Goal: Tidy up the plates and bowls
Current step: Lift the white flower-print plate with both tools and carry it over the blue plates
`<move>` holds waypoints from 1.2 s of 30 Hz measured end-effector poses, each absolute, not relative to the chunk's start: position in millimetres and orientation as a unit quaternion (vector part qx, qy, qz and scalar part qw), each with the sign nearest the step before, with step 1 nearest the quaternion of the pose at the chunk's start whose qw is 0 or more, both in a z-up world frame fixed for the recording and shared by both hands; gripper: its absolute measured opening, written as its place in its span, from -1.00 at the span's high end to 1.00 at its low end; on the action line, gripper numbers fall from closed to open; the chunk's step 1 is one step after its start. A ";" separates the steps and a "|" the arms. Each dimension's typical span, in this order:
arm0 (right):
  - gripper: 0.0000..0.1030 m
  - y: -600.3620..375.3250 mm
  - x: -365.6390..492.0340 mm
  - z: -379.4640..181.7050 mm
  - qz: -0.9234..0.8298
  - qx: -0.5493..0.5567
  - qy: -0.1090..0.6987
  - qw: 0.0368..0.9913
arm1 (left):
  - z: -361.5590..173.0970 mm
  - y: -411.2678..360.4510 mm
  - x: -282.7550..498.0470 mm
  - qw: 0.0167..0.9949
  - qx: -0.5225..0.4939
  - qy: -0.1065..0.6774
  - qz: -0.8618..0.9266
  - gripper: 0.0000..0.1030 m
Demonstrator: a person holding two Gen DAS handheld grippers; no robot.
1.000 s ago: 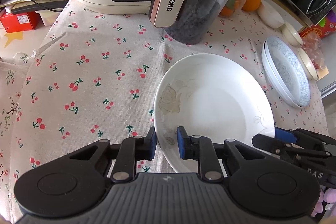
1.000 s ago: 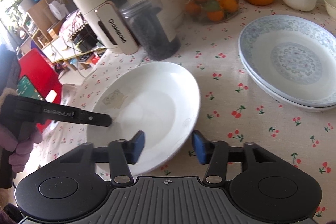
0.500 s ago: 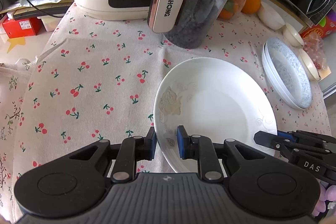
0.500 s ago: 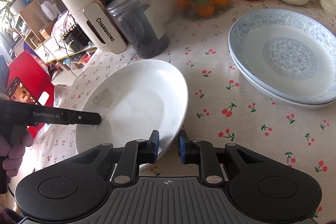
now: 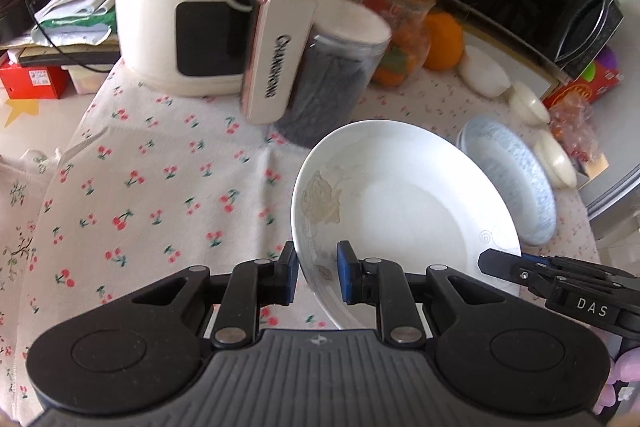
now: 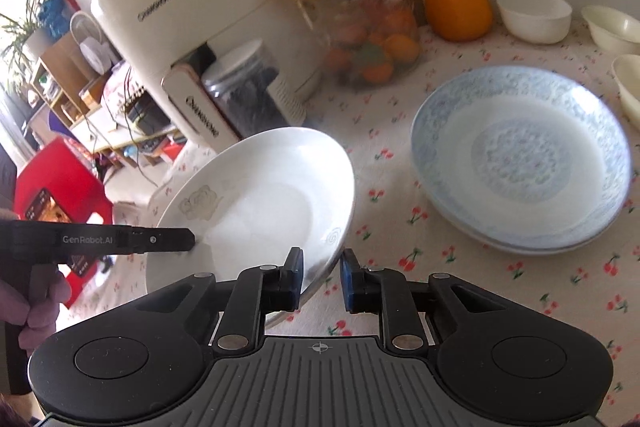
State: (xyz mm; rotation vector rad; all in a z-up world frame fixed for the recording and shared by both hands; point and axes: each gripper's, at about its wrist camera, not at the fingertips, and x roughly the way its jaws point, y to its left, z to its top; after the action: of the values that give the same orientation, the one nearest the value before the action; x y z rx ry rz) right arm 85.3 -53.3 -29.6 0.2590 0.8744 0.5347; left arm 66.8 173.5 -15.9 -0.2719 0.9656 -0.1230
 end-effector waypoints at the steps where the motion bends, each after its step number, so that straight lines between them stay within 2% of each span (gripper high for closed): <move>1: 0.62 -55.6 86.1 -28.2 0.254 0.126 0.415 0.864 | -14.9 170.7 68.1 0.876 -0.130 0.461 -0.060 0.65; 36: 0.62 -178.5 137.1 -14.4 0.166 0.190 0.384 0.888 | -11.0 55.9 127.8 0.877 -0.138 0.448 -0.101 0.65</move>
State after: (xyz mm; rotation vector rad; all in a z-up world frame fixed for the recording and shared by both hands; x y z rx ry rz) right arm 137.1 -178.5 -14.4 0.3952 0.7975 0.3446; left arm 127.8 55.9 -11.0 -0.2883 0.9356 -0.2111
